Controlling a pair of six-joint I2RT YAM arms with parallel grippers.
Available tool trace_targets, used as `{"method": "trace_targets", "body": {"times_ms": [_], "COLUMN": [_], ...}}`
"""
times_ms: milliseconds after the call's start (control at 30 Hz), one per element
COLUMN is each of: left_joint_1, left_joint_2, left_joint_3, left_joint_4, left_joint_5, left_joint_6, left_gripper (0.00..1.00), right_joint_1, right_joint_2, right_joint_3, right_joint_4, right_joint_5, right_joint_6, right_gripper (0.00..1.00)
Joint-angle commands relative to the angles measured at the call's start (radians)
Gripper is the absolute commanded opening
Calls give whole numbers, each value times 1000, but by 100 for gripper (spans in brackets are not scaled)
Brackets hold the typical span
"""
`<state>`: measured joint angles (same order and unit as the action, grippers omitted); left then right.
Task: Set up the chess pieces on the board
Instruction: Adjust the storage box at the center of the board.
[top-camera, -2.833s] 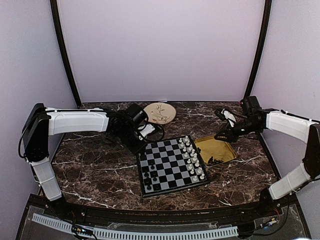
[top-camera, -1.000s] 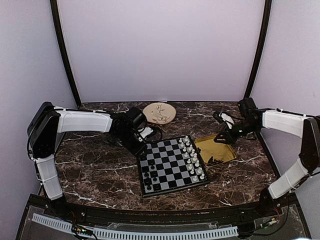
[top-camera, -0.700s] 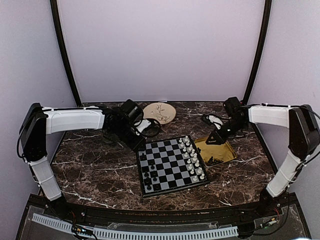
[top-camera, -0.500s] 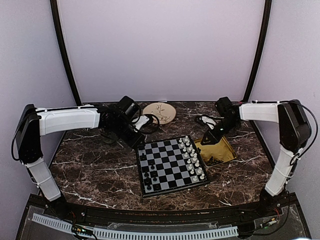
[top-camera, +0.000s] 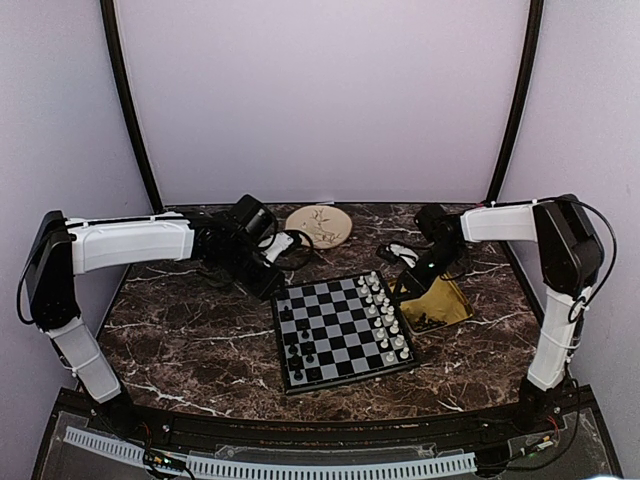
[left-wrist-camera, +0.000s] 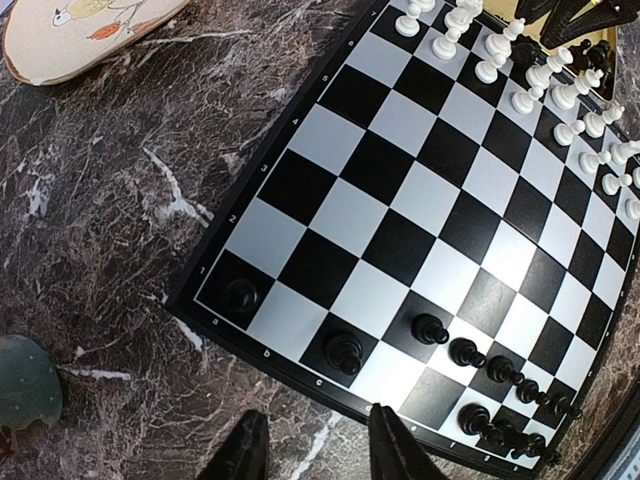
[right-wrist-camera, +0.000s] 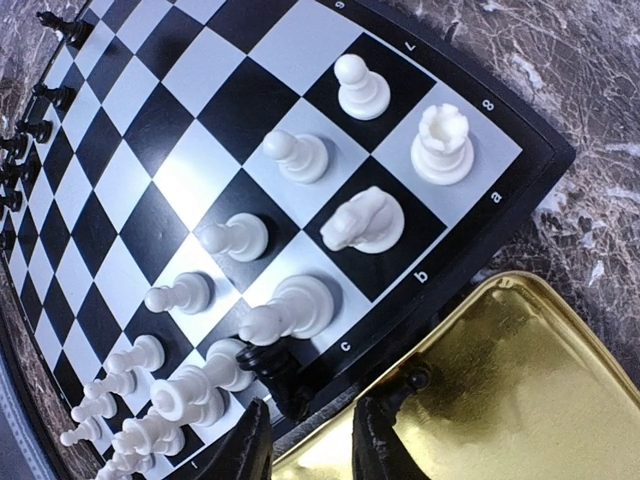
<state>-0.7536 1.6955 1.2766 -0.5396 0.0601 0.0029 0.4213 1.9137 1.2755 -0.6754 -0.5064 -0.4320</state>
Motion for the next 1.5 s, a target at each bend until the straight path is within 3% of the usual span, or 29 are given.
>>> {"method": "trace_targets", "body": {"times_ms": [0,667,867,1100,1467], "left_joint_1": [0,0,0,0,0], "left_joint_2": [-44,-53,-54,-62,-89], "left_joint_3": [-16,-53,-60,-72,-97], "left_joint_4": [3,24,34,41,46], "left_joint_5": [-8,5,8,17,45], "left_joint_6": [-11,-23,-24,-16,-4], "left_gripper": [36,36,36,36,36], "right_joint_1": [12,-3,-21,-20,-48], "right_joint_2": [12,33,-3,-20,-22], "right_joint_3": [27,34,30,45,86], "right_joint_4": [-15,18,27,-15,-116], "right_joint_5": [-28,135,113,-24,-27], "right_joint_6": [4,81,73,-45,-585], "right_gripper": [29,27,26,27,28]}}
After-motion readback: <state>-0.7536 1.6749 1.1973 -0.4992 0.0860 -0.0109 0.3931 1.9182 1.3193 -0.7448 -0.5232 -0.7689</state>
